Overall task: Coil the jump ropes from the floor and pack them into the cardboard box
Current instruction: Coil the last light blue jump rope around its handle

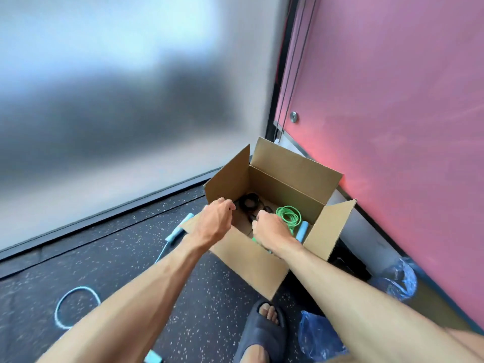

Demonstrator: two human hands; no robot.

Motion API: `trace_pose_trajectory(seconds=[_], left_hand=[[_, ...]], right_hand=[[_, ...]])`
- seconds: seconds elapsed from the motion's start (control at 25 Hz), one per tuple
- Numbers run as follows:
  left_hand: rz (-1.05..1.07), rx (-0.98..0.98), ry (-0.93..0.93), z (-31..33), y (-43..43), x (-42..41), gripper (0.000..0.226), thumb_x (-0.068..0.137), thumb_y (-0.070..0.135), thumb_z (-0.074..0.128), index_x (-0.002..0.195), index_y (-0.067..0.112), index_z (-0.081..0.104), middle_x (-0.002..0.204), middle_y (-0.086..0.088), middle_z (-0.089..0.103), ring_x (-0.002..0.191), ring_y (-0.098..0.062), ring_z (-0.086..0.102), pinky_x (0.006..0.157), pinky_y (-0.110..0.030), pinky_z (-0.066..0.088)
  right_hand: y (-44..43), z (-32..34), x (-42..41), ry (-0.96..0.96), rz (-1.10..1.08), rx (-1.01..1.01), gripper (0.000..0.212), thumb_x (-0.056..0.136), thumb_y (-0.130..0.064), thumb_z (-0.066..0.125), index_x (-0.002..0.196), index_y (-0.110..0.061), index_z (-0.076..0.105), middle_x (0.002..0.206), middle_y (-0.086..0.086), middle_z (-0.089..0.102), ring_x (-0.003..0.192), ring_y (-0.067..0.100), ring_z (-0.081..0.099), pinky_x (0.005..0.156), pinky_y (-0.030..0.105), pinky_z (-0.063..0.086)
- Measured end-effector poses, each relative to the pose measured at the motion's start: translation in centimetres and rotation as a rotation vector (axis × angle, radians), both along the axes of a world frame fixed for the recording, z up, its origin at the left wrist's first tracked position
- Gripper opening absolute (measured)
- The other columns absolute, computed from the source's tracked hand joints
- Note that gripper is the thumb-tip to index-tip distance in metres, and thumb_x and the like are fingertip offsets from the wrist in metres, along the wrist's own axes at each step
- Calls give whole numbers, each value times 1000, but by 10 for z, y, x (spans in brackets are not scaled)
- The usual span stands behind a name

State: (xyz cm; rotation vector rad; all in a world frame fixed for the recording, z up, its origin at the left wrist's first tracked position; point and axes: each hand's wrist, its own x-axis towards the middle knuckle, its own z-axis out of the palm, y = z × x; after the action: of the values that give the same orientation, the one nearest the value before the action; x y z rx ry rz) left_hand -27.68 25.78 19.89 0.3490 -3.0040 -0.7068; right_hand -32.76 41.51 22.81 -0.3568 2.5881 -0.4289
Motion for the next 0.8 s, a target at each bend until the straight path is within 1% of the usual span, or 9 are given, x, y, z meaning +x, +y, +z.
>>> trace_pose_trajectory(seconds=[0.08, 0.16, 0.28, 0.4, 0.52, 0.56, 0.64, 0.72, 0.8], left_hand=[[57, -29, 36, 11, -32, 57, 24, 94, 12, 46, 108, 12, 66, 105, -9, 68, 92, -31, 66, 82, -44, 52], [156, -49, -14, 11, -62, 115, 22, 94, 12, 46, 104, 13, 65, 103, -9, 68, 91, -31, 66, 81, -43, 53], [323, 6, -115, -8, -95, 187, 23, 94, 14, 46, 103, 14, 67, 105, -10, 69, 98, -32, 65, 85, -40, 51], [443, 107, -220, -37, -117, 229, 26, 91, 14, 46, 105, 13, 68, 110, -11, 70, 102, -31, 64, 88, -37, 51], [541, 246, -276, -84, -135, 244, 26, 90, 16, 48, 109, 13, 67, 112, -12, 70, 102, -31, 65, 90, -36, 51], [563, 298, -282, -101, -139, 243, 27, 91, 16, 49, 111, 11, 66, 113, -12, 70, 104, -31, 64, 91, -35, 50], [597, 391, -295, -131, -144, 236, 29, 93, 13, 51, 117, 7, 65, 113, -13, 70, 108, -31, 63, 93, -33, 48], [627, 478, -276, -155, -150, 220, 31, 93, 10, 52, 121, 5, 64, 111, -12, 70, 107, -31, 63, 93, -33, 49], [681, 555, -243, -179, -160, 198, 34, 92, 8, 53, 125, 5, 61, 116, -12, 68, 111, -30, 62, 96, -33, 47]], right_hand=[[-22, 9, 37, 57, 162, -37, 30, 96, -32, 42, 112, -13, 58, 120, 17, 63, 116, 35, 56, 94, 40, 46], [-48, 12, 77, 67, 288, -80, 28, 96, -33, 41, 107, -13, 59, 115, 15, 65, 110, 36, 59, 89, 40, 47], [-91, -4, 128, 10, 452, -104, 27, 99, -32, 40, 104, -13, 58, 107, 12, 65, 102, 35, 61, 83, 37, 46], [-128, -42, 157, -89, 489, -90, 25, 99, -31, 41, 103, -12, 58, 104, 11, 68, 99, 33, 63, 82, 38, 49], [-162, -98, 169, -187, 419, -78, 25, 97, -28, 45, 106, -12, 61, 107, 12, 68, 101, 34, 62, 83, 36, 47], [-173, -116, 168, -231, 357, -79, 25, 96, -26, 46, 106, -10, 63, 108, 13, 67, 102, 34, 61, 84, 36, 47], [-192, -154, 162, -312, 225, -90, 25, 93, -23, 49, 101, -7, 66, 102, 12, 68, 98, 34, 64, 85, 36, 51], [-207, -187, 150, -376, 82, -123, 24, 88, -19, 52, 98, -1, 66, 94, 14, 70, 91, 37, 68, 83, 44, 57], [-220, -214, 136, -462, -125, -239, 24, 88, -10, 53, 106, 3, 62, 93, 14, 67, 88, 33, 69, 81, 50, 59]])
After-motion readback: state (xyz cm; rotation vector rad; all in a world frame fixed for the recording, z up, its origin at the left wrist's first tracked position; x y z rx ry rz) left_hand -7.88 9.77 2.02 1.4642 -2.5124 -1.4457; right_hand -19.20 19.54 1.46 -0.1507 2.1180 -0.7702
